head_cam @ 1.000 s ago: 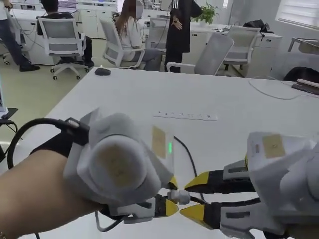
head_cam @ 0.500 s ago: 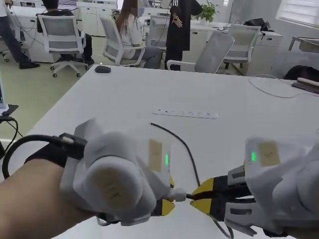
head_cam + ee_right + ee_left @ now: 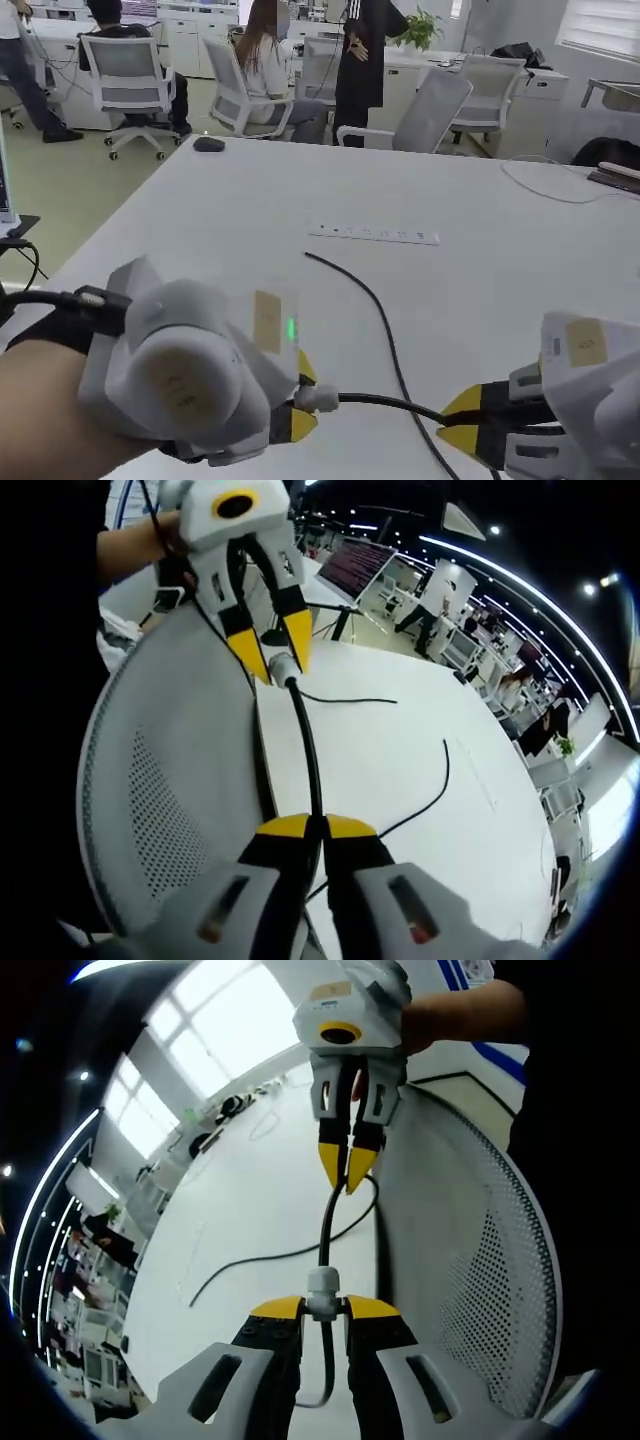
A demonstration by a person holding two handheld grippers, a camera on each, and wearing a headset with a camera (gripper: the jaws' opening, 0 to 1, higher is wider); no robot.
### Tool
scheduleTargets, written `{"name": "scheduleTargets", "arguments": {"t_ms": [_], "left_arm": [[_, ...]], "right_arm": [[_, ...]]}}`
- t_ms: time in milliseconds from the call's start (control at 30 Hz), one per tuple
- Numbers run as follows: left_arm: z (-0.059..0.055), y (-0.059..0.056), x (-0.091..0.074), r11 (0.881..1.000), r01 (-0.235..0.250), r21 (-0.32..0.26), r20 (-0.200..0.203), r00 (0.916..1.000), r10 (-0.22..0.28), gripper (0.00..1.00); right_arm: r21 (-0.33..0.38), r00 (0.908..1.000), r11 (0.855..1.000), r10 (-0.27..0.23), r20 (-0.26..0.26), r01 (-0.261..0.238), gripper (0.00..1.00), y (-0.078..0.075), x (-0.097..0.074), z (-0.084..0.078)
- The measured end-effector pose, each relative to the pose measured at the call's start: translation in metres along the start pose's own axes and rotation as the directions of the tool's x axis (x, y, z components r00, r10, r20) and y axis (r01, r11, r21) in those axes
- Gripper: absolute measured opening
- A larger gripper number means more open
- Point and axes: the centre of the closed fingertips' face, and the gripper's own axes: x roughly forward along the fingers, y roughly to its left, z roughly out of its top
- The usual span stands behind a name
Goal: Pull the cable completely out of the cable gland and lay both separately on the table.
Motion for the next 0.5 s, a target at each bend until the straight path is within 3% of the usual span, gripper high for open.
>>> {"name": "scheduleTargets", "arguments": {"t_ms": [133,233,333,433,500], "left_arm": [[0.0,-0.001,0.0,1.0,0.0,-0.009,0.001,1.0,0.0,0.16],[-0.002,-0.004,0.0,1.0,0.012,-0.018,-0.008,0.9999,-0.012,0.16],[-0.004,-0.007,0.002,1.0,0.014,-0.013,-0.025,0.9996,-0.014,0.16],[0.0,-0.011,0.003,0.999,0.031,-0.035,-0.009,0.9995,-0.031,0.16],[0.003,-0.012,0.005,0.999,0.03,-0.028,-0.009,0.9995,-0.03,0.16]], "right_arm": [[0.014,0.9991,1.0,-0.013,-0.041,0.014,0.03,-0.007,0.002,-0.011],[0.05,0.9969,0.999,-0.009,-0.079,0.013,0.03,-0.006,0.005,-0.014],[0.042,0.9908,0.999,0.016,-0.135,-0.011,0.03,0.003,0.007,-0.016],[0.015,0.994,0.999,0.033,-0.105,-0.031,0.13,0.013,0.011,0.0],[-0.003,0.9951,1.0,0.016,-0.098,-0.017,0.11,0.014,0.013,0.011]]}}
